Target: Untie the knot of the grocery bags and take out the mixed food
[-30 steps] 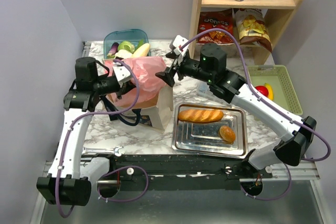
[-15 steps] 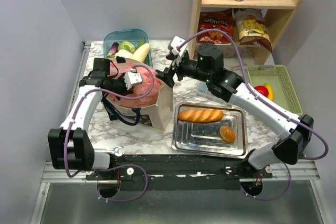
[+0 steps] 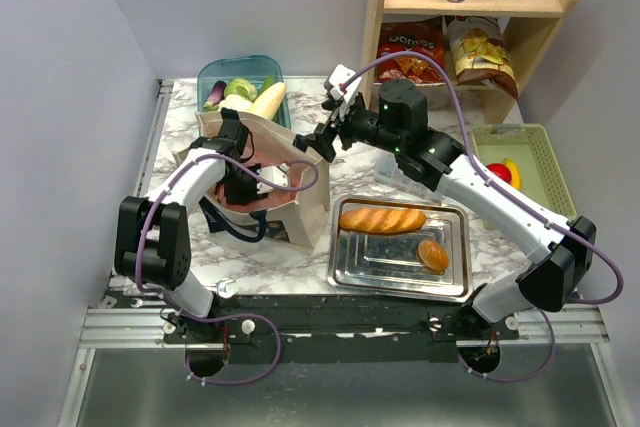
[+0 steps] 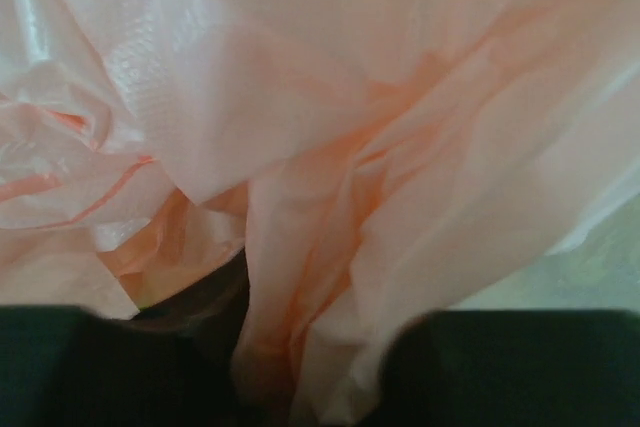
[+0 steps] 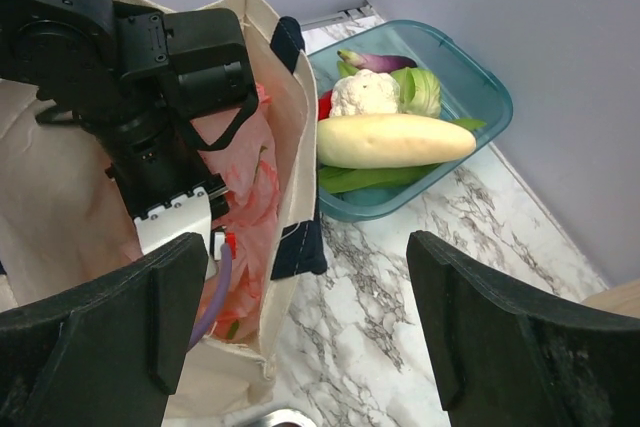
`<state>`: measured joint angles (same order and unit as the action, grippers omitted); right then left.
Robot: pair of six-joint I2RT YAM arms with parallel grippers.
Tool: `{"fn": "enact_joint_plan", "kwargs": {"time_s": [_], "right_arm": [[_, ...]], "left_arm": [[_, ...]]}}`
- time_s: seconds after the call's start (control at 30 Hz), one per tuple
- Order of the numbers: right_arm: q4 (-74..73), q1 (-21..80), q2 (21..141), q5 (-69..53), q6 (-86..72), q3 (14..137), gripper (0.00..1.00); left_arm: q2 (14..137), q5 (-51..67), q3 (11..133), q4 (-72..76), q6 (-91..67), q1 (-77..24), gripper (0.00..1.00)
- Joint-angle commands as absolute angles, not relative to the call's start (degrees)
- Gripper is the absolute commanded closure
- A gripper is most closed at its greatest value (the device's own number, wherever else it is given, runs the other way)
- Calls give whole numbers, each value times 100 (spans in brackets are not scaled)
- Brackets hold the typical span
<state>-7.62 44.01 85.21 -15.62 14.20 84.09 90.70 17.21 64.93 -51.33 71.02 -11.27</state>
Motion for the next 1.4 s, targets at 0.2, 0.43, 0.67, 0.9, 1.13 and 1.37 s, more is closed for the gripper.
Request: {"fn": "enact_joint_plan", "kwargs": {"time_s": [0.2,0.43,0.67,0.9,1.13,1.37], "right_arm": [[-817,4368,8554,-1446,1536,8517,11],[-765,4359,8535,-1485,1533,8499,11],[-739,4348,8461,-1497,1519,8403,11],[-731,4342,8335,-1478,1540,8269,11],[-704,4326,8257,-1477,1489,8139,11],[-791,4302,8057,-1351,1599,7991,11]], "left_arm": [[8472,2097,7402,-6046,6664,-1124,2],[8138,2399,8176,-6710,6404,-1125,1],[7826,2975,8915,-6708,5713,-1026,1],[8062,2087,8765,-6168,5332,-817,22],[8632,1459,7470,-4503,4941,-825,55],[8943,1529,6939,-4505,5071,-871,62]]}}
